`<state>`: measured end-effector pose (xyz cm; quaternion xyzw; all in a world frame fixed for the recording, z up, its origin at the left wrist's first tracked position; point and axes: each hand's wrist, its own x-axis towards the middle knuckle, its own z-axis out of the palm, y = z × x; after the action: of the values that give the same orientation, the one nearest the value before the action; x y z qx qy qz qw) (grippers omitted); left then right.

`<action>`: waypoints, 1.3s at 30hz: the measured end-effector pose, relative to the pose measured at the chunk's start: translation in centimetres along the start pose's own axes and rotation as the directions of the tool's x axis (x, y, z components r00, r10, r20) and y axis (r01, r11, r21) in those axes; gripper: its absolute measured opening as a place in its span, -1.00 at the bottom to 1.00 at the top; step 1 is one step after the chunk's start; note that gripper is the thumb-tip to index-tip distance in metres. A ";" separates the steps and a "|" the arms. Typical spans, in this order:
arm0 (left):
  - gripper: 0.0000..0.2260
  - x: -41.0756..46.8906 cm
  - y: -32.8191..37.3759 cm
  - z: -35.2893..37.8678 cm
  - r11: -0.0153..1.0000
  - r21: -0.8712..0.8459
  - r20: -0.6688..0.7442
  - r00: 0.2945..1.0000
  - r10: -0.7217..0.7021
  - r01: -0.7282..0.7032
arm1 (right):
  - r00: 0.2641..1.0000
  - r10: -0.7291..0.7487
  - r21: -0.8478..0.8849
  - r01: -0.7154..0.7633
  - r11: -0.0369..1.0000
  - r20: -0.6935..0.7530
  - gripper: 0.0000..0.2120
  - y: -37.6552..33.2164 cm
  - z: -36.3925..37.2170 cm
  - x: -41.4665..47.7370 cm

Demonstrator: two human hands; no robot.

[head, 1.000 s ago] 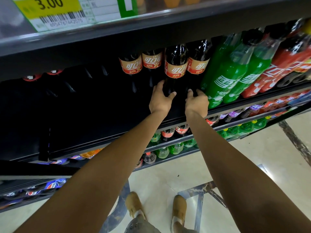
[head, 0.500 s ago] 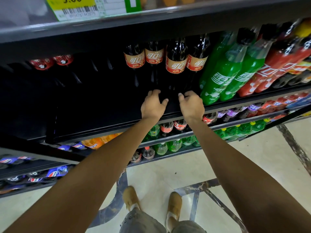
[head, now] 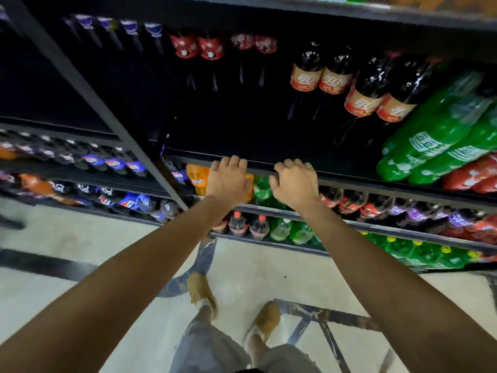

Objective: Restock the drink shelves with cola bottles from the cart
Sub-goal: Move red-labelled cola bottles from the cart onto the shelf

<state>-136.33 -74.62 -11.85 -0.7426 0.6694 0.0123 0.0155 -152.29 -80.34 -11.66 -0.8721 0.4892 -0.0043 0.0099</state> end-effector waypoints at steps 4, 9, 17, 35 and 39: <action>-0.66 -4.8 -6.2 0.7 0.989 -0.029 0.068 0.987 -0.144 0.146 | 0.987 -0.157 -0.008 0.157 0.987 0.043 -0.66 -6.5 0.6 0.7; -0.67 -11.2 -14.6 2.3 0.935 -0.083 0.148 0.932 -0.332 0.346 | 0.939 -0.322 0.035 0.320 0.947 0.121 -0.70 -16.6 1.8 0.9; -0.61 -23.2 -32.5 3.8 0.785 -0.097 0.207 0.784 -0.585 0.612 | 0.790 -0.583 0.064 0.583 0.810 0.190 -0.71 -38.9 3.1 2.4; -0.67 -41.4 -67.6 -2.0 0.368 -0.072 0.059 0.372 -0.926 0.927 | 0.313 -0.950 0.112 0.944 0.311 0.004 -0.75 -86.5 -2.5 8.9; -0.66 -43.7 -75.5 -2.4 0.256 -0.050 0.050 0.258 -0.965 0.965 | 0.182 -0.983 0.134 0.975 0.176 -0.035 -0.74 -96.7 -2.4 11.7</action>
<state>-65.80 -23.50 -7.25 -0.9966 0.0778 0.0270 -0.0034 -63.75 -40.00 -7.19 -0.9803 -0.1828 -0.0145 0.0741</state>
